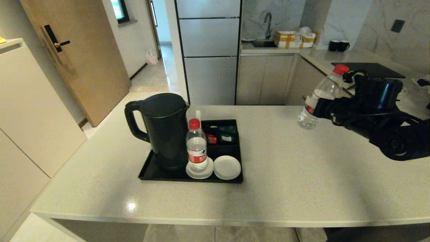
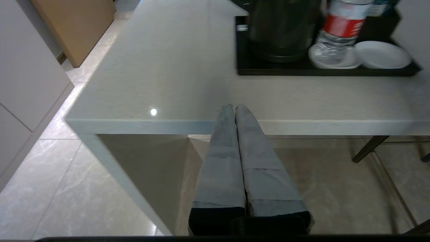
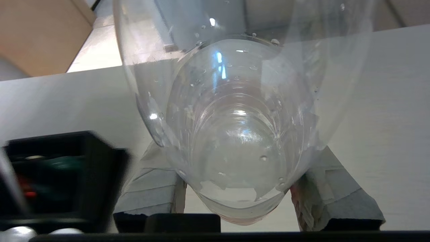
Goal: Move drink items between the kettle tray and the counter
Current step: Place it on the right
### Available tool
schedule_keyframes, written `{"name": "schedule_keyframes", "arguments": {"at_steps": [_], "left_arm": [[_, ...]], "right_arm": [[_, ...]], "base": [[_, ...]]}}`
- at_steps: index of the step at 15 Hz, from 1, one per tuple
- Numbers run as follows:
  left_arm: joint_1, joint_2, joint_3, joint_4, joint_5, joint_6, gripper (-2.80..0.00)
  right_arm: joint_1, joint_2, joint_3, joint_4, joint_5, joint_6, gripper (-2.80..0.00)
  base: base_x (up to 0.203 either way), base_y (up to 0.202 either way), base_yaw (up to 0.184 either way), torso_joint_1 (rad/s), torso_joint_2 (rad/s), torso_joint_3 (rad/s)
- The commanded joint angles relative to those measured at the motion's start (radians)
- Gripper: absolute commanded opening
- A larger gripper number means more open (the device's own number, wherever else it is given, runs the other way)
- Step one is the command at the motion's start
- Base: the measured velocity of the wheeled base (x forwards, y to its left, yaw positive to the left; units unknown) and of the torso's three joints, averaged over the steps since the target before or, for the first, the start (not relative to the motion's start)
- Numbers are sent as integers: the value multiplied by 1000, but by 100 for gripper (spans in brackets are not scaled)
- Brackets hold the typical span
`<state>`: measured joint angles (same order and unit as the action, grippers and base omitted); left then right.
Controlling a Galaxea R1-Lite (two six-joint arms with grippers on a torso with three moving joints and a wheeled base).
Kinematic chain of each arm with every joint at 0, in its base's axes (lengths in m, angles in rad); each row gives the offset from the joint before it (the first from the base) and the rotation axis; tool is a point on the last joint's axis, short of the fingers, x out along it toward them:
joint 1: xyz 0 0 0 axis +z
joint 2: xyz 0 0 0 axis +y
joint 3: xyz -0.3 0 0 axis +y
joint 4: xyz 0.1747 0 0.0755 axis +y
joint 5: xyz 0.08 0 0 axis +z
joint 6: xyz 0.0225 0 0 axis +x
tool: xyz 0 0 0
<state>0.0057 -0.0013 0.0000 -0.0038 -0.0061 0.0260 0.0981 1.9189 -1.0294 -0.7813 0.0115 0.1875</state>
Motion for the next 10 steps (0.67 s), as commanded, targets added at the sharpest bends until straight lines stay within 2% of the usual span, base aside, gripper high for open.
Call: {"name": "schedule_keyframes", "arguments": {"at_steps": [1,10], "left_arm": [[0,1,2,1,0,0,-280],[0,1,0,2,0,0,-280]], "right_arm": [[0,4,0,-5,1,1,-280],[-8,30,-10,2,1,0,-280]], "base": [[0,-191,1,-1,8,2],[0,-189,0,2,2,2]]}}
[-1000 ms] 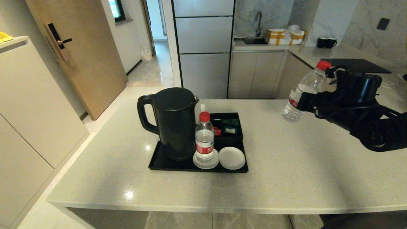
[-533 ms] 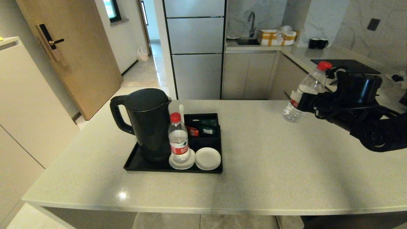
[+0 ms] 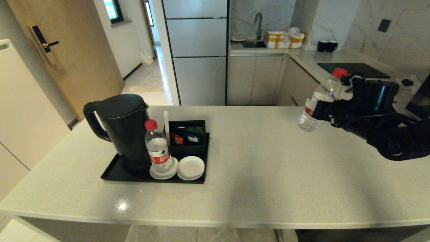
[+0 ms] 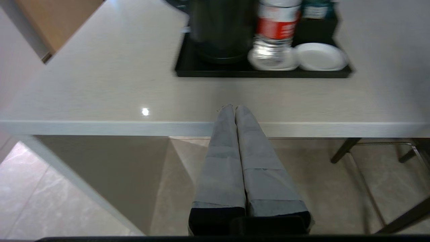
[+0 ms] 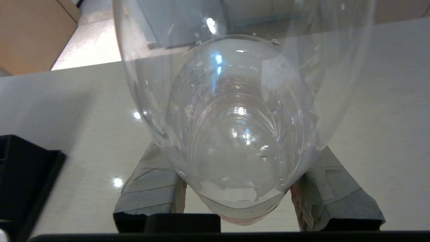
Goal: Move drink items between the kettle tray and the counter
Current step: Place it on the right
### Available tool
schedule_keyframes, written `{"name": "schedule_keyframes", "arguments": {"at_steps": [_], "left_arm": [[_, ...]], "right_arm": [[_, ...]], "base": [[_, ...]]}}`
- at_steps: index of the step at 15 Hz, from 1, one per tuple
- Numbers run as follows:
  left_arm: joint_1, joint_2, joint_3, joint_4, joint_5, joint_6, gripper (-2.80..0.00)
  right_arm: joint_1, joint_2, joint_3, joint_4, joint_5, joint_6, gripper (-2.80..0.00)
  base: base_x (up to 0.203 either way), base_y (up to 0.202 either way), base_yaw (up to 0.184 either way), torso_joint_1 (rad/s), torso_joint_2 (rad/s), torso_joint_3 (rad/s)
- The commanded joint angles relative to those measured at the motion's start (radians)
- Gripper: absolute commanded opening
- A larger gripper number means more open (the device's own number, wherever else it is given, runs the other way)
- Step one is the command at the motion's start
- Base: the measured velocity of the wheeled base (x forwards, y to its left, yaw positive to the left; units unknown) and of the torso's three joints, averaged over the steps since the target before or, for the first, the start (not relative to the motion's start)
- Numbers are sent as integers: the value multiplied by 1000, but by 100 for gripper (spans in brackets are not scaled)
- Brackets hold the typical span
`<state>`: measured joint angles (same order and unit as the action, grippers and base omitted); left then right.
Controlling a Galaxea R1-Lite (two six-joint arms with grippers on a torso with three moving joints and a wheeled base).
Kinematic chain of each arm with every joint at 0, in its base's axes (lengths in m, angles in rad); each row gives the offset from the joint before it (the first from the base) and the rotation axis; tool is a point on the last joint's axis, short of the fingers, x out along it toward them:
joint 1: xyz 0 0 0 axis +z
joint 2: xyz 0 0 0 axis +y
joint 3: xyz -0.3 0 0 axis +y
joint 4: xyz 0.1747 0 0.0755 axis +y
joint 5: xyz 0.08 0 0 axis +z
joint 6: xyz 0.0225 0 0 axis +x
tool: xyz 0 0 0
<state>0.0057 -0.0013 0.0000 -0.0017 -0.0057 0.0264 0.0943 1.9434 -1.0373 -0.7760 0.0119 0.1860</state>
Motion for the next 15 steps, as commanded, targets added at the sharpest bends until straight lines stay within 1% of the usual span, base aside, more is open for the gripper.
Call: {"name": "schedule_keyframes", "arguments": {"at_steps": [1,8,10,12,15], "left_arm": [[0,1,0,0,0,0,-280],[0,1,-1,2,-2,3,-280],[0,1,0,3,-3,4,-280],[0,1,0,5,-2,0,-280],[0,1,2,3,0,-2,-280]], "right_arm": [[-5,6,-4,-2,0,1,-280],[-59,97,-77,55,-11,-2,-280],[-85,176,-103,67,-20,-17,-280],[-92,220,-113,60,-25,-45,-280],[-93,251,-114,25,-27,-46,-280]], "base": [[0,-191,1,3,2,5],[0,-192,1,2,3,4],[0,-195,-2,0,5,3],[0,-194,2,1,2,2],[0,-165,-1,4,5,2]]}}
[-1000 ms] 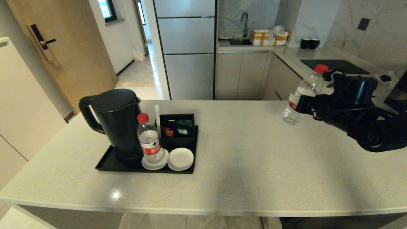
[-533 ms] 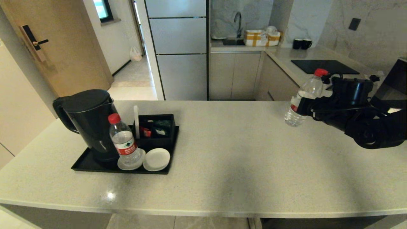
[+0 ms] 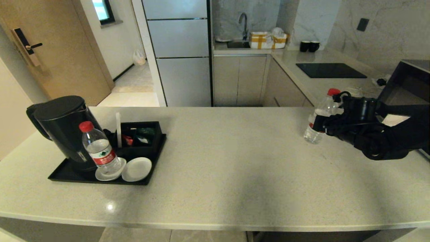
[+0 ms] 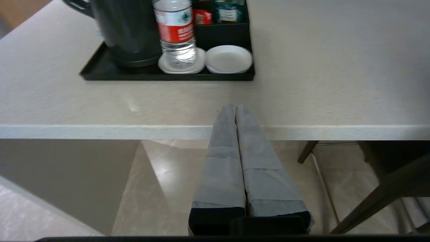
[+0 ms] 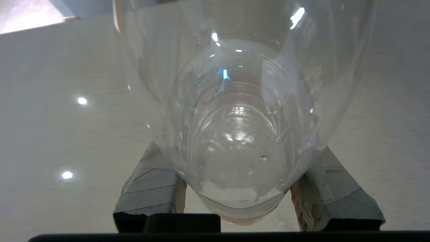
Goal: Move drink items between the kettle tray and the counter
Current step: Place it on the right
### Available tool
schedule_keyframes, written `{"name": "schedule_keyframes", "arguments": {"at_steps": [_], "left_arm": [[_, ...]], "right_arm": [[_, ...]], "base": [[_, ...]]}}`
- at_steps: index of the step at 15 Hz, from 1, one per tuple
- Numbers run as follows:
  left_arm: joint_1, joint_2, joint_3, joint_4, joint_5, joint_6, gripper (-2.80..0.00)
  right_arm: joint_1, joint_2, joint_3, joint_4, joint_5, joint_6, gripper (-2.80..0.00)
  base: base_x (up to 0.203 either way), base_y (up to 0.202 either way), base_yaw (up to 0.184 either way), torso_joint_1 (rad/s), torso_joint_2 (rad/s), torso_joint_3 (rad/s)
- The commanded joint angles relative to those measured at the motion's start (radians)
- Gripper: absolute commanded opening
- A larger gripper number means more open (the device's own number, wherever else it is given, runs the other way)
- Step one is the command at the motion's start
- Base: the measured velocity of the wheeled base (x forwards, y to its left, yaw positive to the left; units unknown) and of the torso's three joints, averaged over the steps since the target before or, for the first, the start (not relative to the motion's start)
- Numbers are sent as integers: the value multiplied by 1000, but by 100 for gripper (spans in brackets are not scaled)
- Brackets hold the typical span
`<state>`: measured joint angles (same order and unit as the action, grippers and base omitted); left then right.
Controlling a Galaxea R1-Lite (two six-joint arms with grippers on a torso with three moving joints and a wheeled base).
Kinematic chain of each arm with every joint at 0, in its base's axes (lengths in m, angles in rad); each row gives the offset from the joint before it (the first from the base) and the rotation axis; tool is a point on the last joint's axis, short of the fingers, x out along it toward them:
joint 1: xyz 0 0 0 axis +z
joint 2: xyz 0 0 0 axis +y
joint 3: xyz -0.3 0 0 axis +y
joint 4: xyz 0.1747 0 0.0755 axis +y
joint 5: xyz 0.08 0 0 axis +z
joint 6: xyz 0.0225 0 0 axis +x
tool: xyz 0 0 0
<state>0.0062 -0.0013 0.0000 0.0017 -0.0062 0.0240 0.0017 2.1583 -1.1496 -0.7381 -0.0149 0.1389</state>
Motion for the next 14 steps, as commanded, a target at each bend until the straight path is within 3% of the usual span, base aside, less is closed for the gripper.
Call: {"name": "schedule_keyframes", "arguments": {"at_steps": [1,14], "left_arm": [[0,1,2,0,0,1,-280],[0,1,2,-2,0,-3,-280]], "right_arm": [[-1,56,-1,-62,0,1,-280],[-1,166,-2,-178,-4,-12,-280]], "base": [[0,-76,-6,3,-1,2],[0,0,0,0,0,0]]}}
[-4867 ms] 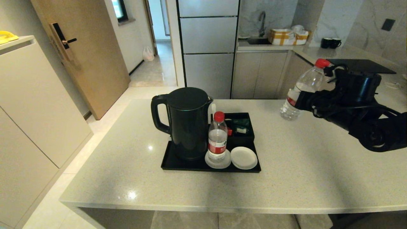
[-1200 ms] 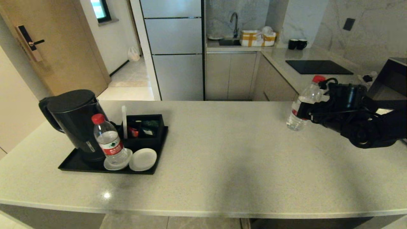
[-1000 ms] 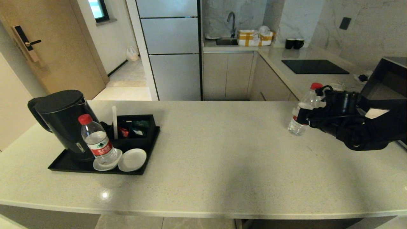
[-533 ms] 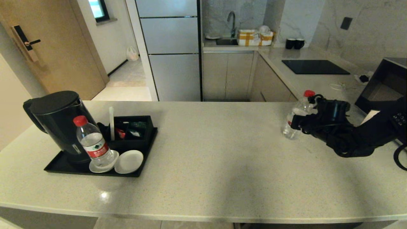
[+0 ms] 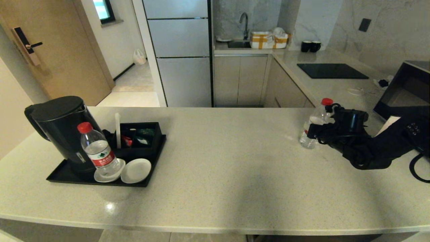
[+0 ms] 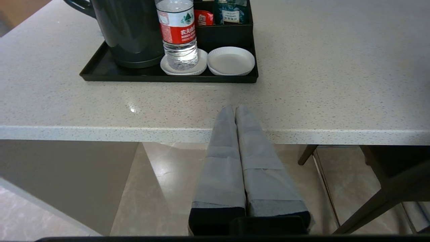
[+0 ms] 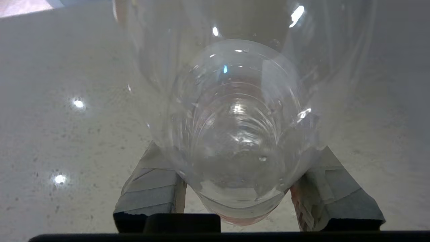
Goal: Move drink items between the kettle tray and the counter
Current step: Place it on the right
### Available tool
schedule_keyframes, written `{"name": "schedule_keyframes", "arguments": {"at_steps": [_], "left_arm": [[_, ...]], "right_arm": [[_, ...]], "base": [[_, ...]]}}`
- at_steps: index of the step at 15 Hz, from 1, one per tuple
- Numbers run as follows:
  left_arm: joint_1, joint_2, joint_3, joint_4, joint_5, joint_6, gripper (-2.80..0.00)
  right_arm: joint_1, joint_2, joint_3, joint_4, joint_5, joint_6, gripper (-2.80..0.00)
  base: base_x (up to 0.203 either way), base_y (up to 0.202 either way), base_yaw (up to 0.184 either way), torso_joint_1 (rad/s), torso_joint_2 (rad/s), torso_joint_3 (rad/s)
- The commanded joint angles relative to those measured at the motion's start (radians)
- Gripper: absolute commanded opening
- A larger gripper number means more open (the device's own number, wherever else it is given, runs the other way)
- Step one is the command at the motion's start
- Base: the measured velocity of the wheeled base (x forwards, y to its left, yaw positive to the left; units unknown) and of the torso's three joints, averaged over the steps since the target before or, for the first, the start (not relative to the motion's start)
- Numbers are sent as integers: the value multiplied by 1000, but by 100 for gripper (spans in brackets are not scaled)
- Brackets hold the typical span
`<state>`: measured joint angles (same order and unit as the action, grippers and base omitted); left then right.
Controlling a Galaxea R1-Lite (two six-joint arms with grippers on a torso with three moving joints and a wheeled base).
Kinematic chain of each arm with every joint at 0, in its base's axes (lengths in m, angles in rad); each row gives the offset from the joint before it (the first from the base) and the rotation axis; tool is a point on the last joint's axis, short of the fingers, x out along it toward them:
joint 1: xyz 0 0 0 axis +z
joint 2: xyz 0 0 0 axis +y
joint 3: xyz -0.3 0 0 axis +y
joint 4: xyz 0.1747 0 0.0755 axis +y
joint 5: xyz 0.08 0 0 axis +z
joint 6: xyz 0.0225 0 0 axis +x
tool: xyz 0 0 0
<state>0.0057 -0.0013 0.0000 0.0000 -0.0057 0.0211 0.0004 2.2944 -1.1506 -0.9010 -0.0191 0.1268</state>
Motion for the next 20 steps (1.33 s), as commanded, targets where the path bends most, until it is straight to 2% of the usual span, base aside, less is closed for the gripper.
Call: {"name": "schedule_keyframes", "arguments": {"at_steps": [1,9,10,20], "left_arm": [[0,1,2,0,0,0,-280],[0,1,2,0,0,0,-280],[0,1,2,2,0,0,-280],[0,1,2,2,0,2,-280]], "right_arm": [[-6,37,-1,-22,1,-2,-280],[-7,43,-20,8,-19,-23,-280],[-7,43,-21,8,-32,-24,0],[-14,28,-3,-27,-21,-22,0]], "base": [[0,0,0,0,0,0],[0,0,0,0,0,0],[0,0,0,0,0,0],[0,0,0,0,0,0]]}}
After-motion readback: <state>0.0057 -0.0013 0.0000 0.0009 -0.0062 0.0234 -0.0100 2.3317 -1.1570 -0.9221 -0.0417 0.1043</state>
